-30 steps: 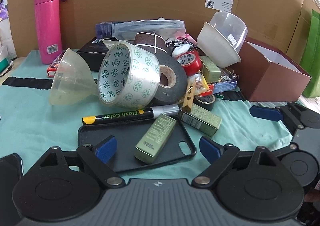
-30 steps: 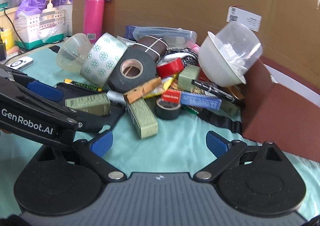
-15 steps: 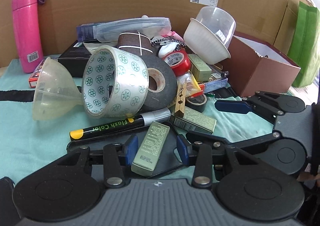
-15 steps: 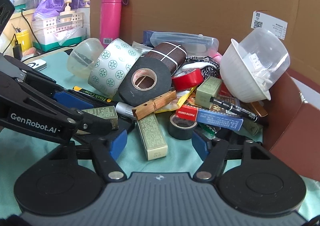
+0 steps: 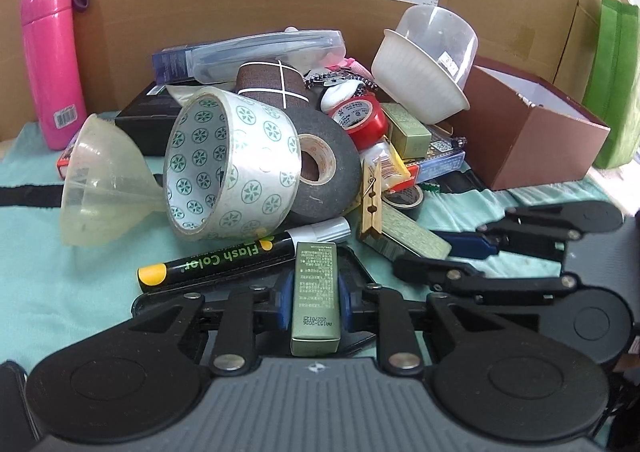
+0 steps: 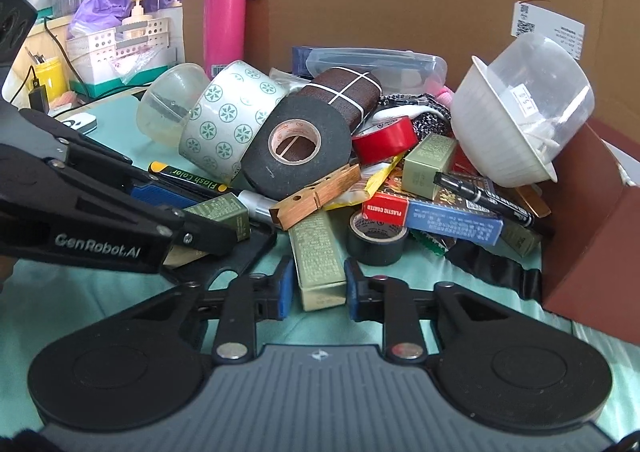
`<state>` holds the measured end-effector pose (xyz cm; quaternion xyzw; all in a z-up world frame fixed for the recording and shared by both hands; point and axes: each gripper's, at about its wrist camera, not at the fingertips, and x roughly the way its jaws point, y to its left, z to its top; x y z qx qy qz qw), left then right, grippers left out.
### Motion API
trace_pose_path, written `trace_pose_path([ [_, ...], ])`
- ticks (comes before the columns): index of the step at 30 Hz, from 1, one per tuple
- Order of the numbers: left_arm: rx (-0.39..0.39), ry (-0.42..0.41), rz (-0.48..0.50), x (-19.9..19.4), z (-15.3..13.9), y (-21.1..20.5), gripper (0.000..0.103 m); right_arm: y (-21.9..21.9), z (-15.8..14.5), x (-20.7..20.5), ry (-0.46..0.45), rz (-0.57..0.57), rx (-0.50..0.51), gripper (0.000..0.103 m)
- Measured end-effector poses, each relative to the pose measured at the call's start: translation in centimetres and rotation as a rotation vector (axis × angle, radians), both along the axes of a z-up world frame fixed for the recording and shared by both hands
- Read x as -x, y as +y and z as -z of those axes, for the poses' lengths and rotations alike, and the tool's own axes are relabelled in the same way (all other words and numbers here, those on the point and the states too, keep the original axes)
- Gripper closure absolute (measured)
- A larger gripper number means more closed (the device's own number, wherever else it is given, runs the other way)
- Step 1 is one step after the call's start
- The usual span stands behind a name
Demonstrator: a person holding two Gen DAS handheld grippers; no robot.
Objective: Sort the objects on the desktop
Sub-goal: 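Reach the left gripper to the small green box and close on it, then lift the green box with the left gripper and carry it to the brown box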
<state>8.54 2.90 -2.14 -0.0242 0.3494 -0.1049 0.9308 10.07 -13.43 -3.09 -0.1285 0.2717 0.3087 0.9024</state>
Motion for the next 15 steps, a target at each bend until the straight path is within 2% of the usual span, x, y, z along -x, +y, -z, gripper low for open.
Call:
trace_pose_path([
  [4,0.018,-0.027,0.024,1.9,-1.1,-0.4,0.08,-1.4,-0.3,1.5,0.007,0.013,-0.007,0.082],
  [10,0.042,-0.078,0.153,5.9,-2.2,-2.9,0.08,-3.8,-0.6,5.0,-0.012,0.042,0.02,0.082],
  [15,0.041,-0.033,0.242,7.0,-0.9,-5.1,0.08,-6.2,-0.3,7.2,0.007,0.095,0.0,0.082],
])
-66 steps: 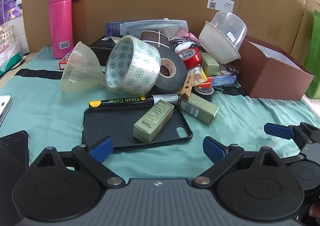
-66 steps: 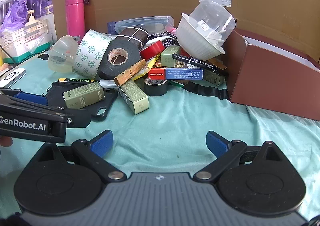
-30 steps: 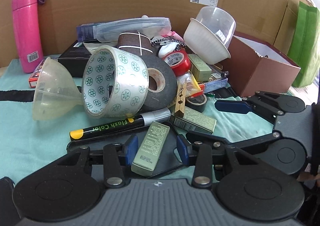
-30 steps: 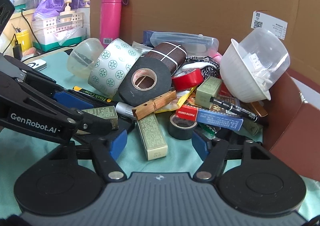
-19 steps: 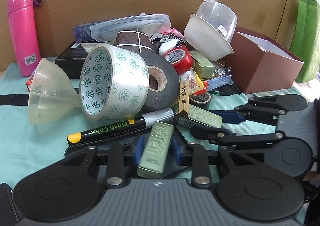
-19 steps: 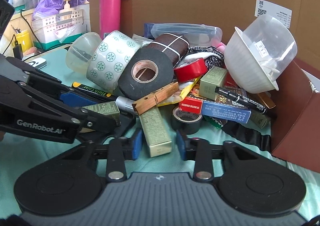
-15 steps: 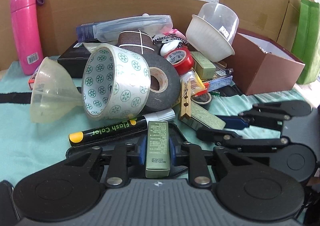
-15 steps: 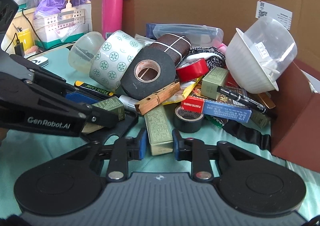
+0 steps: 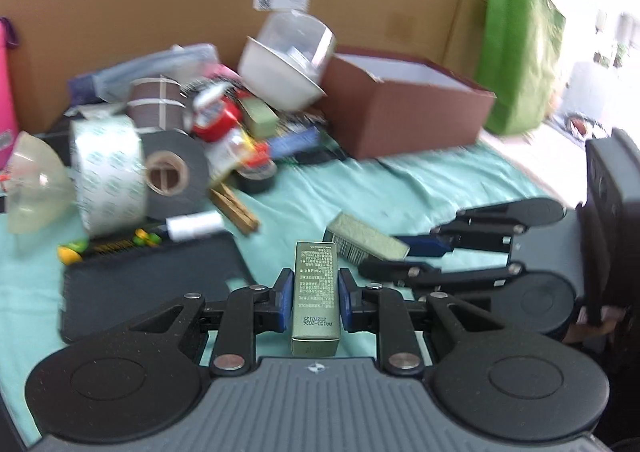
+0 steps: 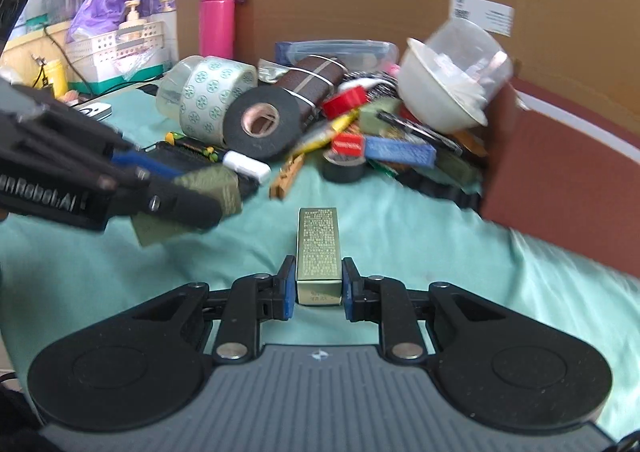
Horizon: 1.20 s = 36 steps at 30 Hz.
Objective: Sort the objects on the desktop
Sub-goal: 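Lift the green box with the left gripper and carry it to the brown box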
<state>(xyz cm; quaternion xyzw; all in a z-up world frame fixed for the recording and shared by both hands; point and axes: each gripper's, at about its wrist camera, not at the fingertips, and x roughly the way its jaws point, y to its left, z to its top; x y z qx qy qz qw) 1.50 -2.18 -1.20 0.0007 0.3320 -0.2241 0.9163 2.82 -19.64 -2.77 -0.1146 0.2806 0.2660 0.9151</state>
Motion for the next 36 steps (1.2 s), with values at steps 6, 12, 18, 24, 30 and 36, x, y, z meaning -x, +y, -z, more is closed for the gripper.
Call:
trace_pose_path([
  [6,-0.03,0.028,-0.012,-0.1,0.8,-0.8,0.08,-0.9,0.2,0.8,0.005,0.029,-0.012,0.081],
  [12,-0.091,0.021,-0.027,-0.1,1.2,-1.6,0.08,-0.7,0.1,0.6,-0.002,0.035,-0.023,0.08],
  [18,-0.089,0.031,-0.023,-0.4,1.4,-1.7,0.08,-0.5,0.3,0.2,-0.007,0.029,-0.029,0.08],
  [24,-0.08,0.043,-0.032,-1.0,0.9,-1.9,0.08,-1.4,0.1,0.0,-0.01,0.037,-0.083,0.081],
  [30,-0.072,0.03,-0.018,-2.1,-0.6,-3.3,0.08,-3.2,-1.4,-0.1,-0.071,0.058,-0.109,0.082],
  [36,-0.069,-0.003,0.033,-3.7,-2.8,-5.5,0.08,-6.7,-4.2,-1.0,-0.163,0.125,-0.14,0.082],
])
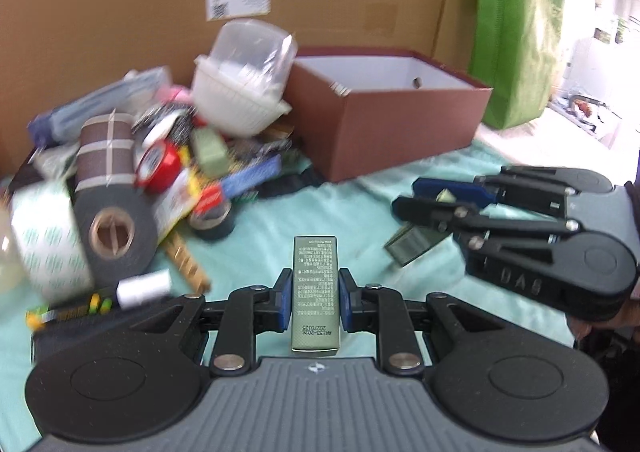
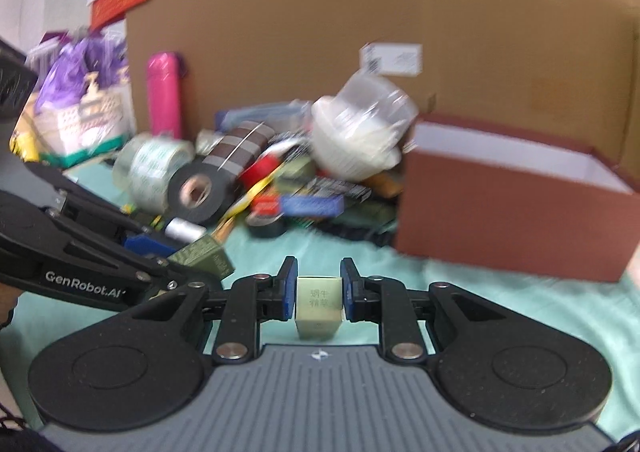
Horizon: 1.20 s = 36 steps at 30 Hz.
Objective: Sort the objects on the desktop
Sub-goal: 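Lift the green box with the left gripper and carry it to the brown box, then lower the green box into the brown box and open the left gripper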
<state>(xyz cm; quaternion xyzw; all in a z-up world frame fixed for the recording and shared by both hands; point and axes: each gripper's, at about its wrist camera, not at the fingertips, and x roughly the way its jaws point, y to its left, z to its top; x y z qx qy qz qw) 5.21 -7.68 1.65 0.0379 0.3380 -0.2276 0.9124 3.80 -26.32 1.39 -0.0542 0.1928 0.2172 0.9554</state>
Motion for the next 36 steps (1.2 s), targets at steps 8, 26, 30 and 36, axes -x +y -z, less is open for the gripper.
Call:
trace_pose_path([
  [8,0.031,-0.079,0.078,-4.0,-5.3,-4.3,0.08,-4.7,-4.9,-2.1,-0.166,0.116,-0.003,0.082],
  [26,0.08,-0.049,-0.003,-16.9,-6.3,-13.3,0.08,-11.7,-6.0,-14.5,-0.098,0.335,-0.074,0.082],
  [30,0.105,-0.034,-0.003,-19.1,-5.9,-15.5,0.08,-12.8,-5.4,-16.3,-0.077,0.36,-0.063,0.082],
  [36,0.09,-0.003,0.025,-20.8,-4.3,-18.4,0.08,-14.3,-4.6,-18.3,-0.051,0.394,-0.008,0.082],
])
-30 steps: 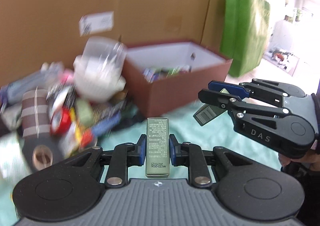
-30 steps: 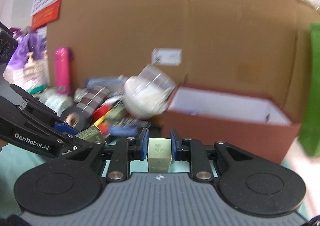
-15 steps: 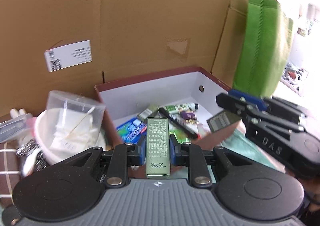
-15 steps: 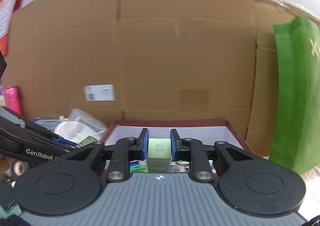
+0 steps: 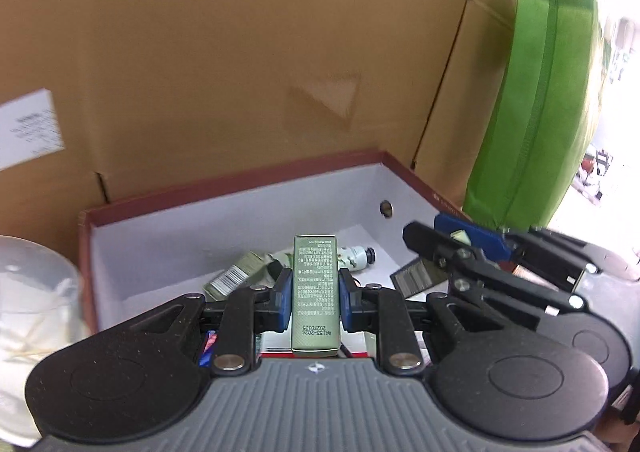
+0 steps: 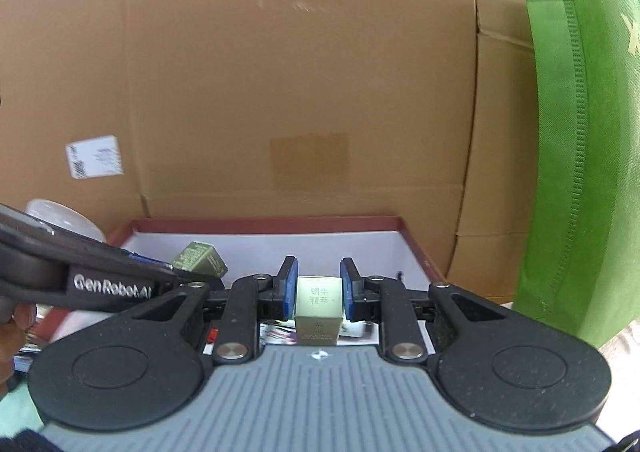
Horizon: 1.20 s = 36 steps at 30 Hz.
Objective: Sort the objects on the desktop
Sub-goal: 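Lower the green box into the brown box and open the left gripper, then withdraw the left gripper from the box back to the table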
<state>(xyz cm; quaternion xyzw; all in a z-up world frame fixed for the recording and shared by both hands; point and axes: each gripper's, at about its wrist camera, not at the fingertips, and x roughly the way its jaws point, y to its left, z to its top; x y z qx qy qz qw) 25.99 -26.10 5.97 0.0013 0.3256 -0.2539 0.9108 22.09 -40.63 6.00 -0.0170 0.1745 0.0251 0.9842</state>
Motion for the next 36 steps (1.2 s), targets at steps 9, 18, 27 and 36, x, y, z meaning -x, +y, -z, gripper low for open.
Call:
trace_pose_path([
  [9,-0.025,-0.028,0.016,0.1,0.9,-1.1,0.066,-1.2,1.4,-1.5,0.002,-0.016,0.004,0.081],
  [18,0.011,-0.059,-0.075,1.0,0.4,1.0,0.011,-3.1,1.1,0.4,-0.075,0.08,-0.073,0.037],
  [27,-0.048,-0.098,-0.064,3.0,0.0,1.7,0.009,-2.4,1.0,1.8,-0.073,0.118,-0.041,0.015],
  [36,-0.111,-0.174,-0.093,6.6,-0.7,3.9,0.008,-0.8,0.6,4.9,-0.034,0.108,0.034,0.011],
])
